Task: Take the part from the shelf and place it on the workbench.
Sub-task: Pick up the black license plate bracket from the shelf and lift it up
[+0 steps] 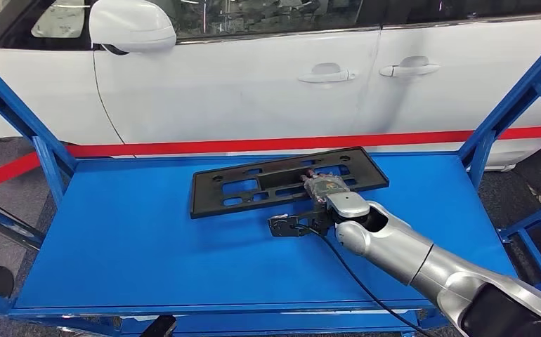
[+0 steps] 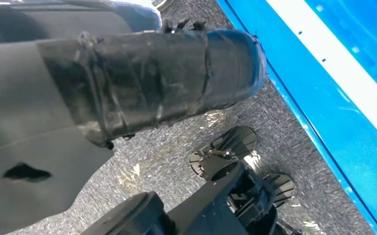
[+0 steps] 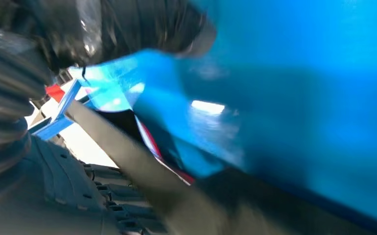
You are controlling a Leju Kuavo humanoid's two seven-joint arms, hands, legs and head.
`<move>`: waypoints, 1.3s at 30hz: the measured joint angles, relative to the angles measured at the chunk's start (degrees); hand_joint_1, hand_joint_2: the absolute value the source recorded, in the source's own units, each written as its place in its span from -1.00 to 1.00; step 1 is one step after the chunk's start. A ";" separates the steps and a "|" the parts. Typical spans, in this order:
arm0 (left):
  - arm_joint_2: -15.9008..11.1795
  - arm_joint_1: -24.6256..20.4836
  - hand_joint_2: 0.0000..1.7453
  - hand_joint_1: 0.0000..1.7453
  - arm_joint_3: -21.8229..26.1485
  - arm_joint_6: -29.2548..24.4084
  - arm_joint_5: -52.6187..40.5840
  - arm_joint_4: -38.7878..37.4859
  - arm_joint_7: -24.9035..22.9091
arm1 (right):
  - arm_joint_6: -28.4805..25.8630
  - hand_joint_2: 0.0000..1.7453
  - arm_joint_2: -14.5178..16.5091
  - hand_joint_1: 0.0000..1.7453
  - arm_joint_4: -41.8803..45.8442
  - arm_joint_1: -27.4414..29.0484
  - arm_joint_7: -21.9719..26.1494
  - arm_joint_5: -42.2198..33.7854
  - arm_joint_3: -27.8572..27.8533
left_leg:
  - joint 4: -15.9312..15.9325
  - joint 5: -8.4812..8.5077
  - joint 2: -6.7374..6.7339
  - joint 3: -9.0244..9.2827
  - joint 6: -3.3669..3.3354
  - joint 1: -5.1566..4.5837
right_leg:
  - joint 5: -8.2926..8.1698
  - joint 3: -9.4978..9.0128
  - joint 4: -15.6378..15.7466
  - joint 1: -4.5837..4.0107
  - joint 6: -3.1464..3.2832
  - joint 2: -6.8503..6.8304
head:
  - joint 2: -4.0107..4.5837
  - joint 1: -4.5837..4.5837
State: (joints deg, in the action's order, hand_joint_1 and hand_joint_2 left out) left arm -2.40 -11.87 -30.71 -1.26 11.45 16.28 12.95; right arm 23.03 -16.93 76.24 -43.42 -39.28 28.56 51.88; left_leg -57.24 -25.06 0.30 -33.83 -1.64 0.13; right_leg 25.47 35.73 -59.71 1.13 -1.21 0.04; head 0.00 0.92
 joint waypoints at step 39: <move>-0.34 0.76 1.00 -1.00 0.00 -2.94 2.61 0.00 0.19 | -10.50 1.00 -0.29 1.00 2.91 -1.08 0.04 -3.08 -0.72 | -0.69 -0.30 -0.11 -0.12 -0.67 0.24 | 2.22 2.83 -7.31 0.18 -0.45 -0.04 | 0.00 -0.35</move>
State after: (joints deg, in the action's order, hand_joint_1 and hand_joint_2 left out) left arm -2.75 -11.11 -30.71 -4.19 14.06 16.28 13.14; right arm 12.54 -17.22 79.14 -44.49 -39.23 25.48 51.16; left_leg -57.92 -25.35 0.20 -33.95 -2.31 0.37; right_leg 27.69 38.56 -67.02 1.31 -1.67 0.00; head 0.00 0.57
